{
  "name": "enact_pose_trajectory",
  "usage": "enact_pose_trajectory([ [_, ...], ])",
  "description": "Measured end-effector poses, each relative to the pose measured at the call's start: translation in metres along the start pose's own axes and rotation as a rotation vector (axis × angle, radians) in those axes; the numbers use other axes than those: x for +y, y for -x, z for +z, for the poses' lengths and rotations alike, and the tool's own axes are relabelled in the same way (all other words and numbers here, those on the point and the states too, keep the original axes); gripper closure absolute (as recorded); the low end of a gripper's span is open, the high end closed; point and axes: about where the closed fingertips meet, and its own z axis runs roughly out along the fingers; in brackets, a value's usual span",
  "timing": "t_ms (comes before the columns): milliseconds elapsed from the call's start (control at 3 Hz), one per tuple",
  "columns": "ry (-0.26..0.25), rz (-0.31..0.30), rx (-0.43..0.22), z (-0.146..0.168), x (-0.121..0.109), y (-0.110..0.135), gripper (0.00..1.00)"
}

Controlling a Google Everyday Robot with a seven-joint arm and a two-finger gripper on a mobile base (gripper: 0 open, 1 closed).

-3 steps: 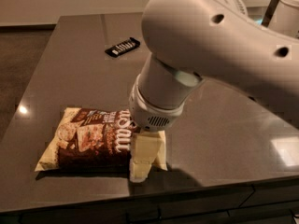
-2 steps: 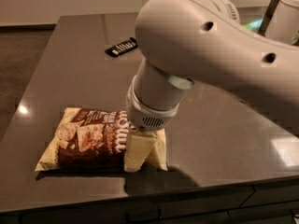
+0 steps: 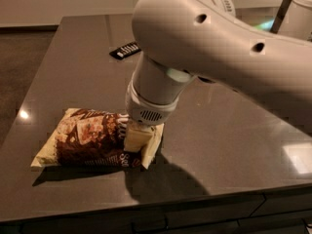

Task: Move brown chip bag near rxbar chocolate

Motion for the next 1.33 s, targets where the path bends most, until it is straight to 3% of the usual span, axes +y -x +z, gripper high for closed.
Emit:
enact_pose_trajectory([
  [333,-0.006,0.036,-0.015,-0.004,-0.014,0.012,0.87],
  [667,-0.03,0.092,-0.038,-0.012,-0.036,0.024,1.0],
  [1333,-0.111,0.203,-0.055,-0.031,-0.094,0.029,1.0],
])
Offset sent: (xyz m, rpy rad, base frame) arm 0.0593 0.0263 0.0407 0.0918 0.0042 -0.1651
